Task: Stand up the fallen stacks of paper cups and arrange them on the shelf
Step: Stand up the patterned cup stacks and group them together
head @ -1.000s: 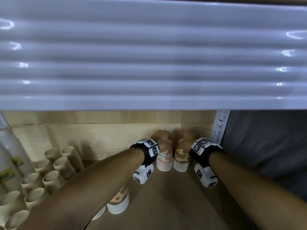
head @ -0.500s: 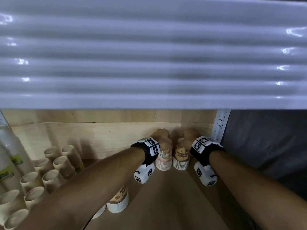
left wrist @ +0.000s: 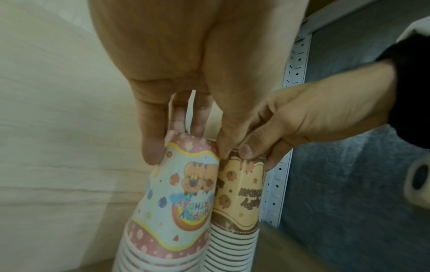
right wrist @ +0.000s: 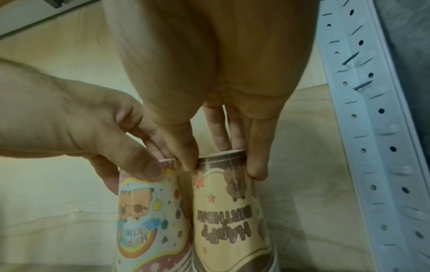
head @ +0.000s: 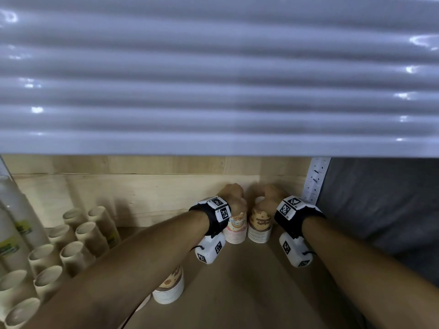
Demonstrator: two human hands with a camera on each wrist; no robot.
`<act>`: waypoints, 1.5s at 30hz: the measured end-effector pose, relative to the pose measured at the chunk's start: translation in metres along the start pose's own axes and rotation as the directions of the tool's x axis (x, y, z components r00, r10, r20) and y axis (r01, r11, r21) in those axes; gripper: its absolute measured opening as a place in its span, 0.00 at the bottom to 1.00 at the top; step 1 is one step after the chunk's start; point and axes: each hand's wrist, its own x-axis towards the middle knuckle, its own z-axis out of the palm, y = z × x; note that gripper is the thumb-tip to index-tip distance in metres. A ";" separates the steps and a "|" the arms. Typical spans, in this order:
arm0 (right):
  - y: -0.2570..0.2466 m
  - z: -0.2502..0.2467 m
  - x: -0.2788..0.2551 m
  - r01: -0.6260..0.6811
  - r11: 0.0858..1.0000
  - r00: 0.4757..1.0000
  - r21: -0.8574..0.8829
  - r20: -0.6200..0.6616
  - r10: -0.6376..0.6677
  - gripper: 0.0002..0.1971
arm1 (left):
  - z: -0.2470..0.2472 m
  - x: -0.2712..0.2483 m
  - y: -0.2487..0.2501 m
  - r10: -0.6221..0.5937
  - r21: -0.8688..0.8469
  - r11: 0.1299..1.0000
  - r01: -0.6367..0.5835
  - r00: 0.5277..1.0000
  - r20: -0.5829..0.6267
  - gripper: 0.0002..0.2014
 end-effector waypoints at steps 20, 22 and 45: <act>-0.005 0.004 -0.009 -0.096 0.994 0.995 0.060 -0.020 0.098 0.15 | -0.002 -0.015 0.010 -0.010 0.102 0.995 0.015 0.999 -0.051 0.15; -0.009 0.004 -0.012 -0.098 0.994 0.995 0.041 -0.013 0.099 0.11 | -0.012 -0.023 0.011 0.009 0.087 0.996 -0.005 0.999 -0.045 0.21; -0.201 0.045 -0.049 0.111 0.964 0.968 -0.242 0.246 -0.050 0.41 | -0.158 -0.183 -0.065 -0.353 0.304 0.898 0.319 0.933 0.065 0.15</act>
